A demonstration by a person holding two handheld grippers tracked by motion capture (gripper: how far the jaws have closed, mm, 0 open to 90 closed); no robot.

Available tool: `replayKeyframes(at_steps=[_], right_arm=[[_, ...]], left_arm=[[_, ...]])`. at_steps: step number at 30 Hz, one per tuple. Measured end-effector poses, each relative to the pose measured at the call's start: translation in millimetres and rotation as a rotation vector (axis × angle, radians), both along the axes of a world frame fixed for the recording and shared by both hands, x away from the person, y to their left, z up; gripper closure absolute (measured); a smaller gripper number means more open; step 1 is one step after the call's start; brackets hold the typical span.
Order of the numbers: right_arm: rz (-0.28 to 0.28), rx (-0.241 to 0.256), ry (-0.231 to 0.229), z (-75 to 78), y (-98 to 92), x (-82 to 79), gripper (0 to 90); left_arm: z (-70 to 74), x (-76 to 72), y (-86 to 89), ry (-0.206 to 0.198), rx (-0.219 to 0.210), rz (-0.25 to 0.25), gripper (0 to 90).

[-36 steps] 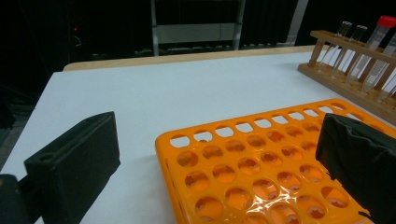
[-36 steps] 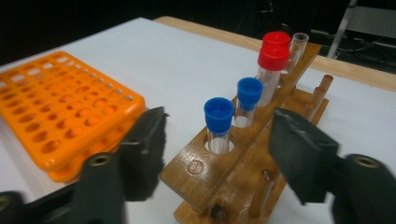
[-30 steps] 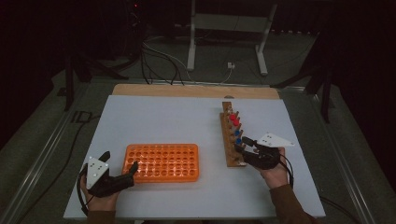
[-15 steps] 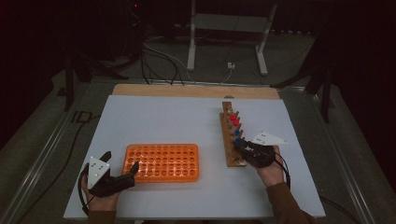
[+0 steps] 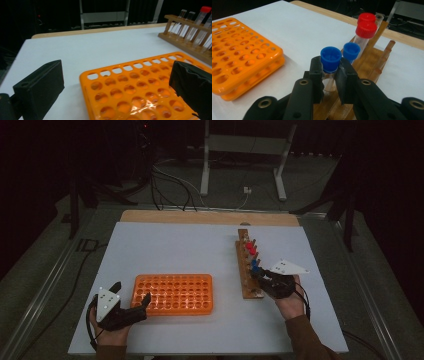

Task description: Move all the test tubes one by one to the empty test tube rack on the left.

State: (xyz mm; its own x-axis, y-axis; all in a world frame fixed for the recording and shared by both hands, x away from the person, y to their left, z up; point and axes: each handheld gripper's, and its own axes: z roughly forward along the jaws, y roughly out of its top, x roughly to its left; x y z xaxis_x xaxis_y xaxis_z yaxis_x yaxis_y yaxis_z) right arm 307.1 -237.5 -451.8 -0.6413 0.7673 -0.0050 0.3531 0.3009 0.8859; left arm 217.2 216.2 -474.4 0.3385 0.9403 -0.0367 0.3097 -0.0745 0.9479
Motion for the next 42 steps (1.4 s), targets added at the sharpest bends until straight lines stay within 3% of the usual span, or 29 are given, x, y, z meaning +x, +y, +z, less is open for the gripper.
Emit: replayKeyframes(at_steps=[7,10,17,22,26,30,38,42], right_arm=[[0.008,-0.010,-0.011,12.4,-0.7,-1.3,76.4],[0.008,-0.011,-0.026,24.7,-1.9,-1.6,76.5],[0.016,-0.007,-0.048,48.6,-1.9,-4.6,76.5],[0.021,0.002,-0.063,60.0,-0.2,-4.1,76.4],[0.037,0.015,-0.066,67.0,2.9,-3.9,76.4],[0.056,0.015,-0.056,69.5,7.5,-3.0,76.4],[0.105,0.015,-0.005,66.3,27.7,0.4,76.3],[0.127,0.017,0.001,66.5,37.7,0.3,76.3]], left_arm=[[11.5,3.8,-20.2,-0.008,0.035,-0.071,0.7],[19.7,6.7,-27.9,-0.016,0.040,-0.103,0.7],[41.8,28.8,-47.8,-0.031,-0.001,-0.216,0.7],[57.8,43.0,-61.7,-0.071,-0.010,-0.250,0.7],[63.1,51.5,-70.2,-0.066,-0.037,-0.266,0.7],[63.5,58.5,-84.5,-0.068,-0.053,-0.293,1.4],[55.7,67.7,-119.7,-0.019,0.013,-0.383,5.5],[51.3,70.1,-135.0,0.001,0.015,-0.427,10.1]])
